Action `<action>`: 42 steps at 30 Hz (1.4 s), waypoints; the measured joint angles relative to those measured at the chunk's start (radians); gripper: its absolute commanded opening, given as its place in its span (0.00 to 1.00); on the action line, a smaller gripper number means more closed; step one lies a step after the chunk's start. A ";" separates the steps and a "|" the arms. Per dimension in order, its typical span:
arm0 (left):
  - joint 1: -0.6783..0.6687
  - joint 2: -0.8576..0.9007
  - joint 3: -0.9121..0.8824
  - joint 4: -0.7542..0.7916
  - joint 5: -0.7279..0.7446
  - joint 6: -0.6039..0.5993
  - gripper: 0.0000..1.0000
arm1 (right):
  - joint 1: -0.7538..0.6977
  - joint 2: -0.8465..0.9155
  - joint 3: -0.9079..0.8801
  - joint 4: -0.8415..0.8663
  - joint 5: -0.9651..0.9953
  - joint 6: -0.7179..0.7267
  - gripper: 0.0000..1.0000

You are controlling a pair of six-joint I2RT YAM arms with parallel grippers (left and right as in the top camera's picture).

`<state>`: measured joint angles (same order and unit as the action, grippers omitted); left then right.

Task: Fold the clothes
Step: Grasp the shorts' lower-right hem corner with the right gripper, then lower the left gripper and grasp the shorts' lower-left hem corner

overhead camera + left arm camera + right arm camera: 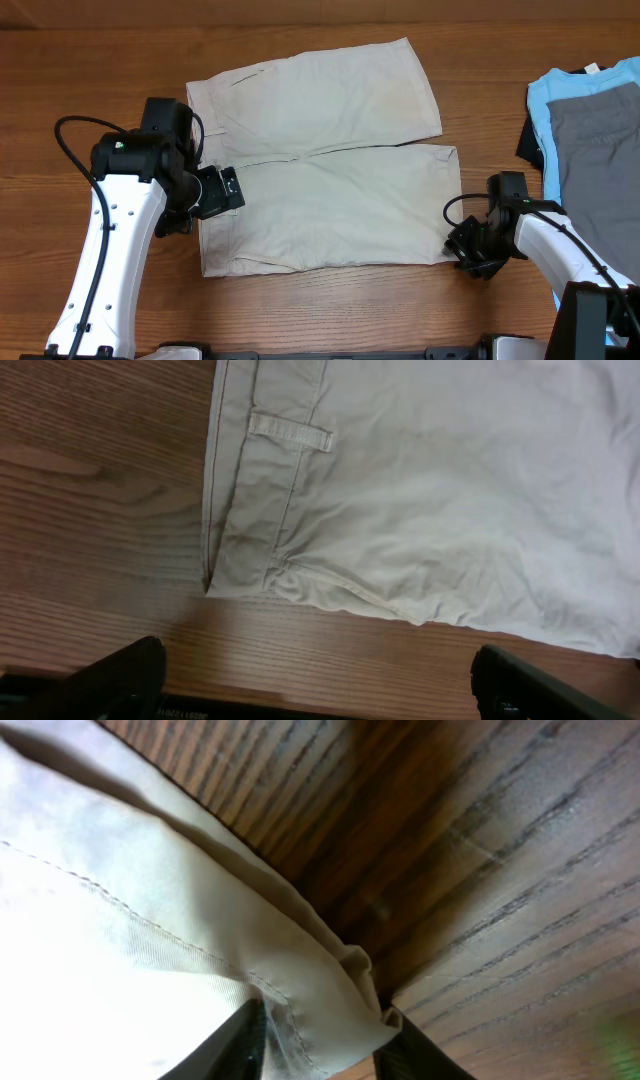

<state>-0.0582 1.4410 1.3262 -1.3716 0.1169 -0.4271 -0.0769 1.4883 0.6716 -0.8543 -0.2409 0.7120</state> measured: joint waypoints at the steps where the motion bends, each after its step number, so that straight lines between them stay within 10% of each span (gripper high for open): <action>1: 0.000 0.000 0.000 0.000 0.000 0.000 1.00 | 0.000 0.000 0.000 0.000 0.000 0.001 0.35; 10: 0.000 0.000 0.000 0.000 0.000 0.000 1.00 | 0.000 0.000 -0.001 0.002 0.001 -0.002 0.34; 25: 0.000 0.000 0.000 0.000 0.000 0.000 1.00 | 0.000 0.000 -0.006 0.016 0.001 -0.009 0.04; 42: 0.000 0.000 0.000 0.000 0.000 0.000 1.00 | 0.000 0.000 -0.007 0.024 0.002 -0.005 0.04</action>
<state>-0.0582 1.4410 1.3262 -1.3712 0.1173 -0.4271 -0.0769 1.4887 0.6647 -0.8303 -0.2390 0.7067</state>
